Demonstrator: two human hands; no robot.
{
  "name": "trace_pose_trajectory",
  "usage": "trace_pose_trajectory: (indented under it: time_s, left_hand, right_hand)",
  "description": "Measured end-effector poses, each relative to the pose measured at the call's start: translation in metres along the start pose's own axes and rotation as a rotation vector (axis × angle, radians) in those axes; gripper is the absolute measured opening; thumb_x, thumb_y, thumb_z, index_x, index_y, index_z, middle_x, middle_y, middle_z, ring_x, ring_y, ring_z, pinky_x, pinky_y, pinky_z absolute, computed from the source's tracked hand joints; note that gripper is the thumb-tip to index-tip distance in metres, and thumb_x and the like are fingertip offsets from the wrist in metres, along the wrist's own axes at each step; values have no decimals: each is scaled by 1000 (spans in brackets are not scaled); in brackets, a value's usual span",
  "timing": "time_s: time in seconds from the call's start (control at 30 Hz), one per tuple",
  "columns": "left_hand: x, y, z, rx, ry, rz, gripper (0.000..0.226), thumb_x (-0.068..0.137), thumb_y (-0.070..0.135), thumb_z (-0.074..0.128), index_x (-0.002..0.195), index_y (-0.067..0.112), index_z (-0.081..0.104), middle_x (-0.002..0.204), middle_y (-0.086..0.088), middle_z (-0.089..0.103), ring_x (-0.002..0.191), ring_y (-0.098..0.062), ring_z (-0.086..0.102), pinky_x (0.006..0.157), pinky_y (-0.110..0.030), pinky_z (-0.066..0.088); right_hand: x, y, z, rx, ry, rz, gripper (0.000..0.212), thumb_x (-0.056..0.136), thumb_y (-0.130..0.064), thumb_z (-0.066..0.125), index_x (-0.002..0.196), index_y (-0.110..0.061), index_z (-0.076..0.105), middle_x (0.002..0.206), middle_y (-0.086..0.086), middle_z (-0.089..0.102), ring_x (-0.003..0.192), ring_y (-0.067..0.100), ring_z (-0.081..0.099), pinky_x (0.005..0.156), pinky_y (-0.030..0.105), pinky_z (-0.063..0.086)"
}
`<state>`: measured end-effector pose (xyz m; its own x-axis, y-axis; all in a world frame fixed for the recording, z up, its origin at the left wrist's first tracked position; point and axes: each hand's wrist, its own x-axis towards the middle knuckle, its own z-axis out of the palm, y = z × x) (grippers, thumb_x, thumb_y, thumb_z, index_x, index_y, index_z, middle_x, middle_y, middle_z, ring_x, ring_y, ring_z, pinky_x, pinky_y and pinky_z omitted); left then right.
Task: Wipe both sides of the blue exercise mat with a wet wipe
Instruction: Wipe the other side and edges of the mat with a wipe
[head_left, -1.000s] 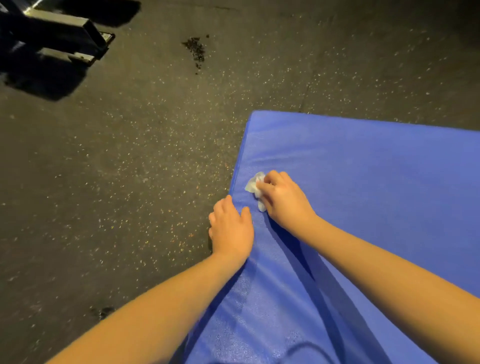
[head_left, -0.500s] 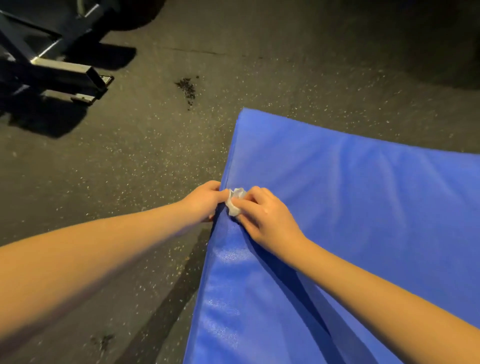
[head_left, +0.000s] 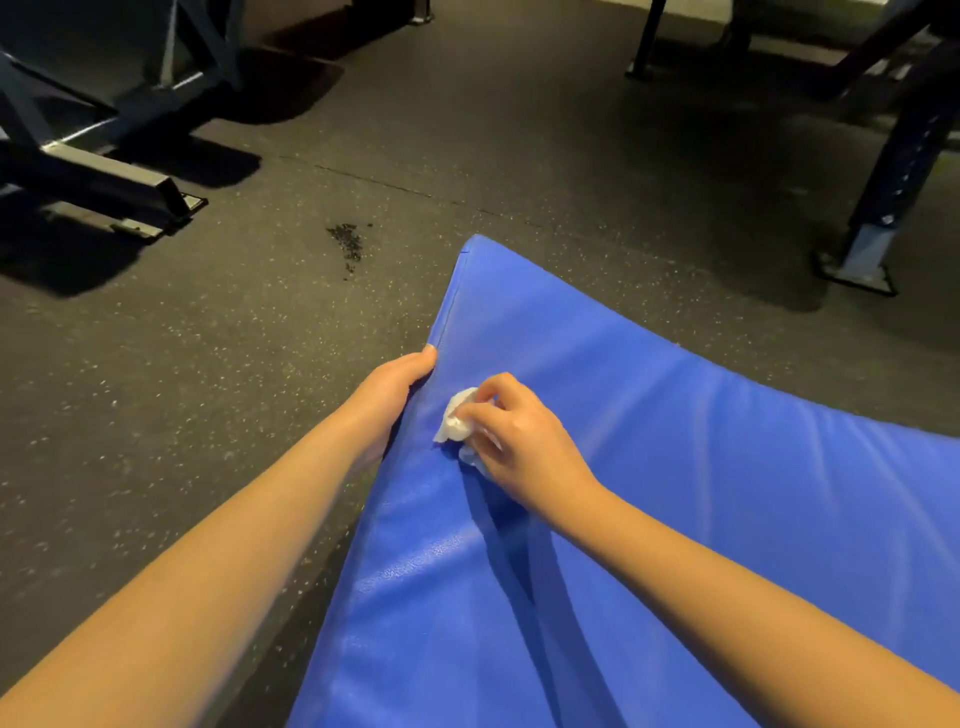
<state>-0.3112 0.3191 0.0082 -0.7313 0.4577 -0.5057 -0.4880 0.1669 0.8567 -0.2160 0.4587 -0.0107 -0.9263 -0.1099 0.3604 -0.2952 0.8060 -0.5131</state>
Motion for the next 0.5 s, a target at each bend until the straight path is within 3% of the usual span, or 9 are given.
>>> trace_pose_trajectory:
  time_s: [0.1, 0.17, 0.27, 0.37, 0.43, 0.5]
  left_hand:
    - [-7, 7, 5, -67, -6, 44, 35, 101, 35, 43, 104, 11, 69, 96, -5, 74, 85, -19, 68, 84, -34, 50]
    - [-11, 10, 7, -72, 0, 96, 32, 101, 32, 44, 97, 10, 66, 91, -7, 70, 83, -21, 64, 84, -35, 48]
    - [-21, 10, 8, -47, 23, 147, 31, 101, 32, 43, 89, 11, 62, 82, -7, 63, 78, -21, 57, 73, -32, 45]
    - [-26, 7, 9, -14, 36, 193, 34, 102, 32, 42, 80, 12, 59, 79, -6, 61, 80, -21, 55, 76, -32, 42]
    - [-27, 8, 11, -45, 12, 228, 31, 102, 30, 43, 88, 11, 62, 88, -8, 63, 86, -20, 56, 80, -32, 43]
    - [-29, 11, 13, -103, 13, 210, 30, 102, 29, 43, 100, 9, 65, 92, -7, 68, 86, -18, 61, 79, -29, 48]
  right_hand:
    - [21, 4, -19, 42, 153, 142, 24, 87, -3, 53, 98, -19, 66, 93, 1, 47, 73, 20, 58, 61, 24, 49]
    - [28, -8, -21, -30, 187, 97, 24, 85, -3, 56, 104, -15, 65, 88, 5, 49, 71, 23, 54, 60, 30, 48]
    - [18, -29, -14, -129, -3, -161, 17, 78, 1, 61, 94, -6, 65, 81, 11, 50, 63, 28, 46, 48, 38, 45]
    - [26, -22, -26, -172, -92, -253, 11, 79, 3, 64, 86, -5, 65, 82, 11, 54, 60, 28, 48, 43, 37, 46]
    - [42, -18, -38, -193, 32, -185, 3, 82, 0, 62, 80, -2, 62, 86, 13, 54, 58, 28, 51, 44, 37, 46]
    - [48, -22, -39, -175, 205, -22, 13, 86, -6, 58, 75, 0, 56, 94, 14, 53, 60, 30, 51, 49, 40, 46]
